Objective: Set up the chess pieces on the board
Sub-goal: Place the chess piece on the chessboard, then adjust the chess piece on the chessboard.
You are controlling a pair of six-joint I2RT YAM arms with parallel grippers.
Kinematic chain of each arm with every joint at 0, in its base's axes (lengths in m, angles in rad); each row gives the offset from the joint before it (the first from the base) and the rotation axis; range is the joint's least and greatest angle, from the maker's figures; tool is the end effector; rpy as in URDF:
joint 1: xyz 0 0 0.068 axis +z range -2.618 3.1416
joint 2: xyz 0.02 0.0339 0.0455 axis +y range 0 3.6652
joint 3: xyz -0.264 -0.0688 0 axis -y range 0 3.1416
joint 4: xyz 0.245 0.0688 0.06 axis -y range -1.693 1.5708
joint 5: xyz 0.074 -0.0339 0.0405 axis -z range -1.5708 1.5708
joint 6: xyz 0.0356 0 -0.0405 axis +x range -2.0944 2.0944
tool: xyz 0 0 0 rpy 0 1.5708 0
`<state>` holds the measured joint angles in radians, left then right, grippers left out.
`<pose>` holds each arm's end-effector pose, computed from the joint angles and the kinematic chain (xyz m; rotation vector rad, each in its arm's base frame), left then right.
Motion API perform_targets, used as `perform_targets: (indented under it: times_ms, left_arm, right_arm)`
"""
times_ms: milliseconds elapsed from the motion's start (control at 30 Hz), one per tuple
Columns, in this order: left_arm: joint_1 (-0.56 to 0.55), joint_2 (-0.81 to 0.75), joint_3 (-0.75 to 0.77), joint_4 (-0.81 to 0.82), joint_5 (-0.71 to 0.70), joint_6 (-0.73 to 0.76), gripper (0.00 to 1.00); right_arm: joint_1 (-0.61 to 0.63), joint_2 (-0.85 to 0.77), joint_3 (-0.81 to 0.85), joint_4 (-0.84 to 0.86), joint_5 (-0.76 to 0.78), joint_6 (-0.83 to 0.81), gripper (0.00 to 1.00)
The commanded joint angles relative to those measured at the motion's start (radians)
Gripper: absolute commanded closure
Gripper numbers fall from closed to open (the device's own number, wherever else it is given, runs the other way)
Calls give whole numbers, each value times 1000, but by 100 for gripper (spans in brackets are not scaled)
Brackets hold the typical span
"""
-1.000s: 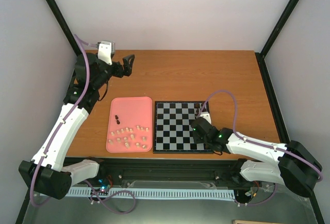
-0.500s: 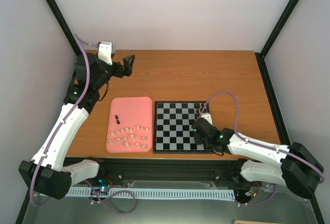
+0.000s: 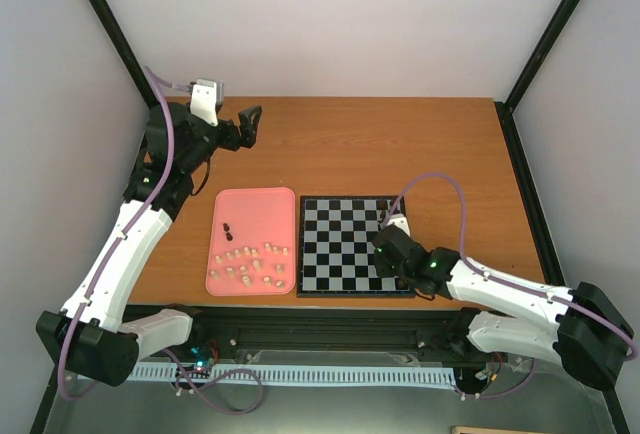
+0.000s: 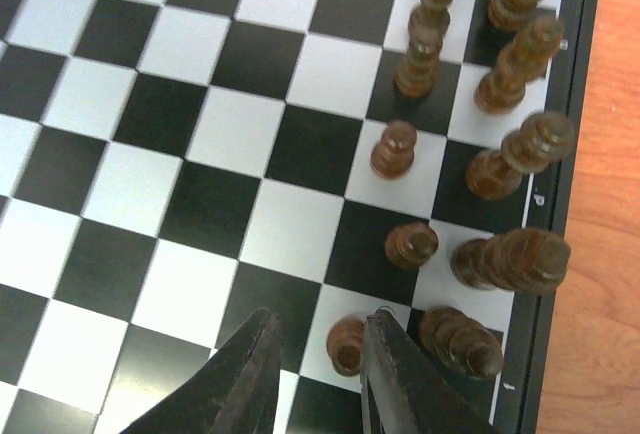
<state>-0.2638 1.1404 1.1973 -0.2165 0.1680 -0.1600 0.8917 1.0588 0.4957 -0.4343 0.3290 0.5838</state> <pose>0.2483 -0.0732 0.4099 0.2156 1.7365 -0.4564 0.1272 0.1393 0.1731 -0.2621 2.4860 0.1884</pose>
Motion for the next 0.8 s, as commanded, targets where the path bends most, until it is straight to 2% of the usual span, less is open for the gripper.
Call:
perform_targets:
  times_ms: [0, 300, 767]
  left_arm:
    - [-6, -13, 28, 20, -2, 13, 0]
    - [-5, -24, 24, 20, -2, 14, 0]
    - [-5, -13, 23, 23, -2, 13, 0]
  right_arm:
    - [12, -40, 46, -21, 32, -19, 76]
    - [12, 29, 106, -75, 116, 6, 65]
    - [12, 179, 215, -138, 113, 39, 61]
